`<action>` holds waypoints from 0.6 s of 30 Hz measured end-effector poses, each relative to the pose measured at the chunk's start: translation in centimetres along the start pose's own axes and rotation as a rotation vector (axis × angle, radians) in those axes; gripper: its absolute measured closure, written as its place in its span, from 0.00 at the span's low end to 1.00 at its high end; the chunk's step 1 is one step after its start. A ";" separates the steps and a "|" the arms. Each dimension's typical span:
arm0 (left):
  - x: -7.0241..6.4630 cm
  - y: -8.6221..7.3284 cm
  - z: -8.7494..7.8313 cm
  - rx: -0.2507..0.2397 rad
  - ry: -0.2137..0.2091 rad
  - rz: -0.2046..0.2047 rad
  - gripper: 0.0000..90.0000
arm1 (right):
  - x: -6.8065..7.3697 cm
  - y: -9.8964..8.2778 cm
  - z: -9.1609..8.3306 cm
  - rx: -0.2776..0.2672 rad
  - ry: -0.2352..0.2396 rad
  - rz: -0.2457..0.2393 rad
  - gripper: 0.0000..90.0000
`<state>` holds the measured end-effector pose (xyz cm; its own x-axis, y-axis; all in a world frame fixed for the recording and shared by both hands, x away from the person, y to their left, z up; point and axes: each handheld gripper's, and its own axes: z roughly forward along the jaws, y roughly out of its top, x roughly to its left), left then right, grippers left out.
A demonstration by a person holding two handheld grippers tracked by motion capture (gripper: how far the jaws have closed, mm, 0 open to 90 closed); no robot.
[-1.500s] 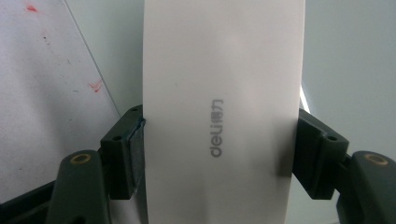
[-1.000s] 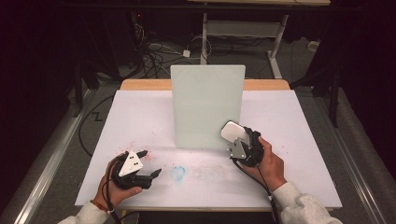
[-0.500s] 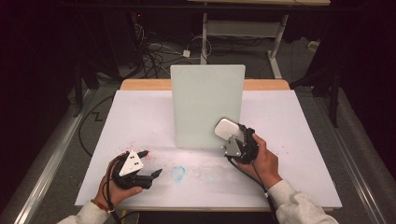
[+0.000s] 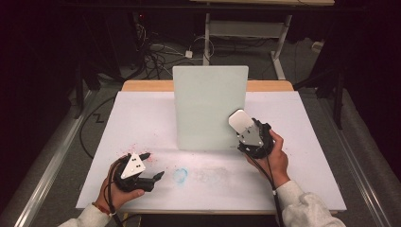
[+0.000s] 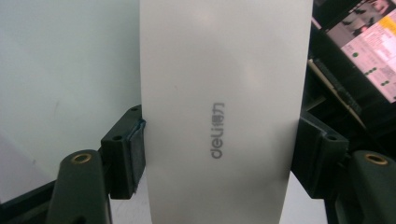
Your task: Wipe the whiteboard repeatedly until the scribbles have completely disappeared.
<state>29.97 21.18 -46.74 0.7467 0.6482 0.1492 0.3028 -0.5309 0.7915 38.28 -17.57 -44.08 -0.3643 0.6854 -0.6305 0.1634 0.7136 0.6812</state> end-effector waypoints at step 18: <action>0.1 0.0 0.1 -0.002 -0.003 -0.003 0.23 | 0.2 -0.7 0.2 -0.004 0.072 0.033 0.34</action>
<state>30.13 21.19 -46.83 0.7477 0.6481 0.1447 0.3041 -0.5279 0.7930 38.30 -17.95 -44.76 -0.4234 0.6964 -0.5794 0.1726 0.6899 0.7031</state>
